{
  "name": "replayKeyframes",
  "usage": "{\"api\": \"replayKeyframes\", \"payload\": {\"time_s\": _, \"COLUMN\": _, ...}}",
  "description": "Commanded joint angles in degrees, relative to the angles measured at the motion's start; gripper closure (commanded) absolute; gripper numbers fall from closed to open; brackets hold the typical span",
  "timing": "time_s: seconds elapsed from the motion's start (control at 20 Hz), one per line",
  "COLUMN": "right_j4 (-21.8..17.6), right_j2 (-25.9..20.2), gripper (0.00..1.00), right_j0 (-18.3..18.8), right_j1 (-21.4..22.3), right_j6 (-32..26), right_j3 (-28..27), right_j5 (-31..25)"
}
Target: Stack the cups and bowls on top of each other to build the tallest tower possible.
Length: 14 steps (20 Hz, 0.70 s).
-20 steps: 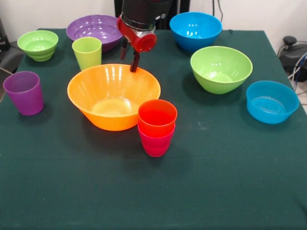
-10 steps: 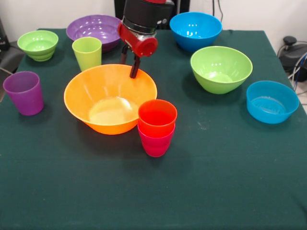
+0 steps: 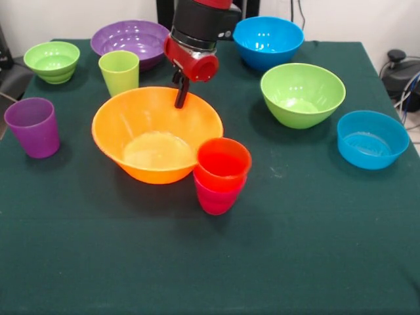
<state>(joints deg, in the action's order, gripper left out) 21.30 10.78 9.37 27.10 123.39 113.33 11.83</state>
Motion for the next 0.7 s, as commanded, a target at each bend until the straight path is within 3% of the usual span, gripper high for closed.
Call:
{"api": "replayKeyframes", "payload": {"time_s": 0.05, "right_j4": -0.9, "right_j2": -5.4, "gripper": 1.0, "right_j0": -2.5, "right_j1": -3.6, "right_j6": 9.1, "right_j3": 1.3, "right_j5": -1.7}}
{"api": "replayKeyframes", "payload": {"time_s": 0.7, "right_j4": 1.2, "right_j2": -6.4, "gripper": 1.0, "right_j0": -2.6, "right_j1": -1.2, "right_j6": 12.3, "right_j3": 3.7, "right_j5": -7.1}}
